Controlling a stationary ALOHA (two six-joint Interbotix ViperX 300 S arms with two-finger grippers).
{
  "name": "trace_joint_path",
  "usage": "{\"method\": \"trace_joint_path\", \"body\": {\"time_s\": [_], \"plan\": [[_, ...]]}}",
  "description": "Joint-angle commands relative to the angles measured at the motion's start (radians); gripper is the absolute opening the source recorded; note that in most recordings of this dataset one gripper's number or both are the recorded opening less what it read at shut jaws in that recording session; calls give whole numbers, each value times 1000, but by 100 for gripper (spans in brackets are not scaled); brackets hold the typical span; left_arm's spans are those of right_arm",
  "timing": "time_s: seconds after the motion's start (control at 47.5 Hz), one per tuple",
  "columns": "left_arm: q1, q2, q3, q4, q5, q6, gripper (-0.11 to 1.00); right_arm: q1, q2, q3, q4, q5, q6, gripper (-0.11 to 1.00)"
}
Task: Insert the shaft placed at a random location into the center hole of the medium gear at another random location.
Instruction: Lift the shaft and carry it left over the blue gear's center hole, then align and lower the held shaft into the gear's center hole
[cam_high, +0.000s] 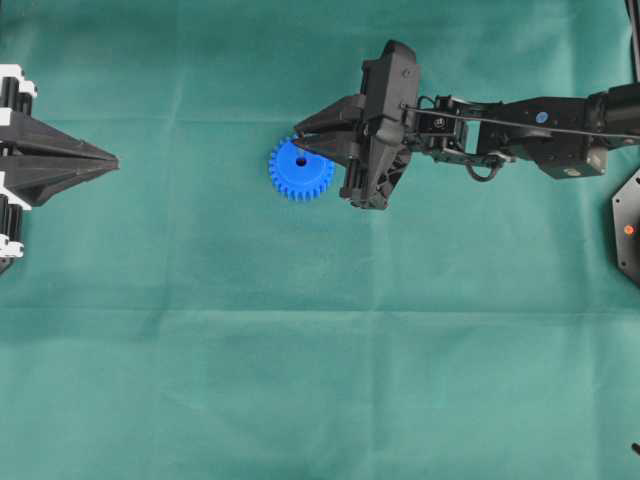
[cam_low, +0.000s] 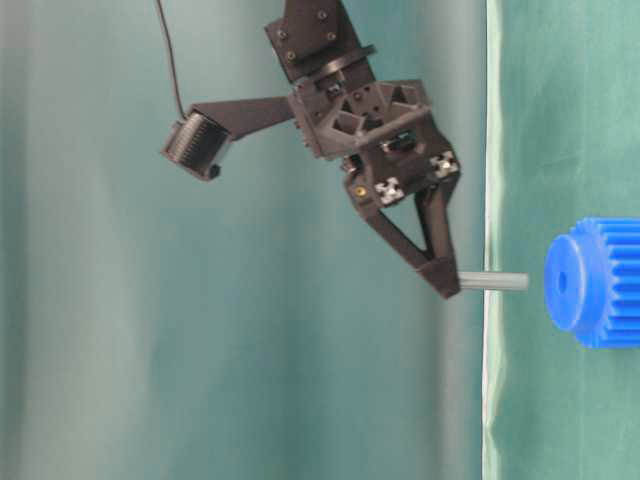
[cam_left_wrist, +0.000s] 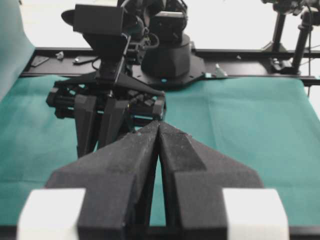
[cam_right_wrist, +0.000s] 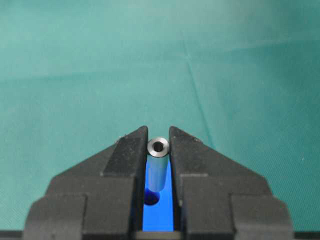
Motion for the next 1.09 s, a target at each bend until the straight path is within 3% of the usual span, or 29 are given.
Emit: {"method": "trace_joint_path", "body": {"time_s": [0.0,0.694,1.073], "plan": [[3,9,-15,3,-6,0,0,2,2,-25,0,-20,-17,13],[3,9,-15,3,0,0,0,2,75,-26,3,-63,-12,13],[3,9,-15,3,0,-2,0,-6,-14,-25,0,-46,-21,13]]}}
